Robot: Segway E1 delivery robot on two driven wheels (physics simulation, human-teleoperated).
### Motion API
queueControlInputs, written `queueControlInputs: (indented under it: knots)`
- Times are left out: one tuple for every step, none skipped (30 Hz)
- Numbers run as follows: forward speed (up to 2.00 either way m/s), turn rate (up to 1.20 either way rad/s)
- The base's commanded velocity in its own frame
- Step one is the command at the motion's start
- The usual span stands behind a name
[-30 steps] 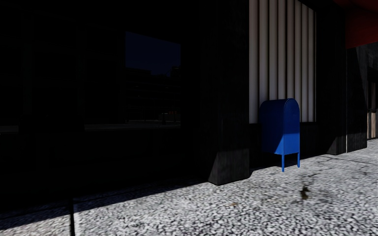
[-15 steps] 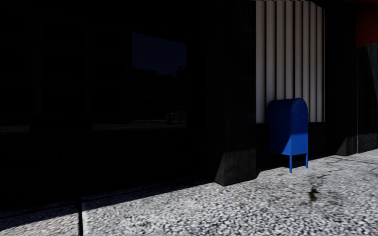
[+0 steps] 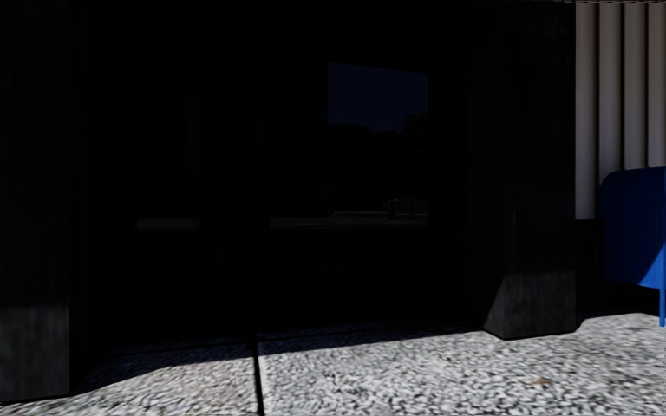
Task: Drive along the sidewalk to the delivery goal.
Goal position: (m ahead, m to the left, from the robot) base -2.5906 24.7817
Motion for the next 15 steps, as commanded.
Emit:
queueControlInputs:
  knots:
    - [0.0, 0.76]
    - [0.0, 0.76]
    - [0.0, 0.76]
    - [0.0, 0.76]
    - [0.0, 0.76]
    - [0.0, 0.76]
    - [0.0, 0.76]
    - [0.0, 0.76]
    - [0.0, 0.76]
    - [0.0, 0.76]
    - [0.0, 0.76]
    - [0.0, 0.76]
    - [0.0, 0.76]
    - [0.0, 0.76]
    - [0.0, 0.76]
